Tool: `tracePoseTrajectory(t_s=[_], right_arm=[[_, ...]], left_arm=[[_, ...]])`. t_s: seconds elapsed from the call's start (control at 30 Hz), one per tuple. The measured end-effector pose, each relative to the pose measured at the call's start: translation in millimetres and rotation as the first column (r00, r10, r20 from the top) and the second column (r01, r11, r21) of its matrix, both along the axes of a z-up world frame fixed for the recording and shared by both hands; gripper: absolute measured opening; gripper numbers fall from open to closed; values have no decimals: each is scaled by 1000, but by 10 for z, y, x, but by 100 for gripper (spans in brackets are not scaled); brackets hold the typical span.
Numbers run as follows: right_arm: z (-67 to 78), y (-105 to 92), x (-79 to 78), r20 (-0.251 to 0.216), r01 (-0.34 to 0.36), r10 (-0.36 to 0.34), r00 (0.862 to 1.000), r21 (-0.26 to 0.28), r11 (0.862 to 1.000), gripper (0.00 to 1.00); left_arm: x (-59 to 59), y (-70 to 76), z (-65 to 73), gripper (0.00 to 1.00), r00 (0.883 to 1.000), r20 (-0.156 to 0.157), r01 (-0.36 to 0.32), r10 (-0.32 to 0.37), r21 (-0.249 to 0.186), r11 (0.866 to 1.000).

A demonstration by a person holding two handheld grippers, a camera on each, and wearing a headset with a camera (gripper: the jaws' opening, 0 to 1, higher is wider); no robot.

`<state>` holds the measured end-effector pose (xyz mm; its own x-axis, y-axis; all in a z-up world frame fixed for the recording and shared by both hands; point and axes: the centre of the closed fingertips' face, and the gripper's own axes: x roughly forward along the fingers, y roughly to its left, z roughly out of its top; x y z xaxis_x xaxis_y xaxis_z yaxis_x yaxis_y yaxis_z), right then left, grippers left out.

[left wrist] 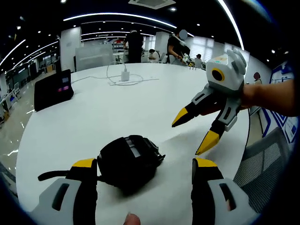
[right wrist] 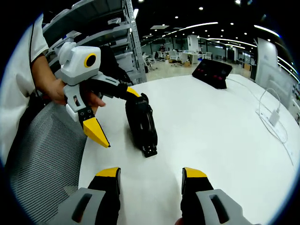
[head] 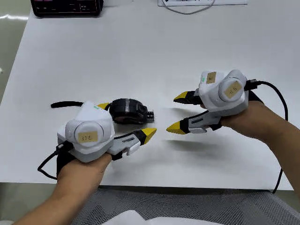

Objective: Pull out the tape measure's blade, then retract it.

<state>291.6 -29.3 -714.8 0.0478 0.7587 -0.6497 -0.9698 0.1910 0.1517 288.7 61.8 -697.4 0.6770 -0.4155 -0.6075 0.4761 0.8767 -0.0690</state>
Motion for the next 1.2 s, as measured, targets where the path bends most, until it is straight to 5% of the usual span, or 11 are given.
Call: tracePoseTrajectory(t_s=[0.57, 1.2], right_arm=[[78, -232, -17, 13, 70, -70, 997, 9, 997, 59], [202, -556, -76, 3, 176, -176, 984, 26, 984, 68]], left_arm=[[-98, 157, 41, 82, 998, -3, 65, -65, 19, 998], [-196, 277, 150, 88, 991, 4, 131, -131, -7, 991]])
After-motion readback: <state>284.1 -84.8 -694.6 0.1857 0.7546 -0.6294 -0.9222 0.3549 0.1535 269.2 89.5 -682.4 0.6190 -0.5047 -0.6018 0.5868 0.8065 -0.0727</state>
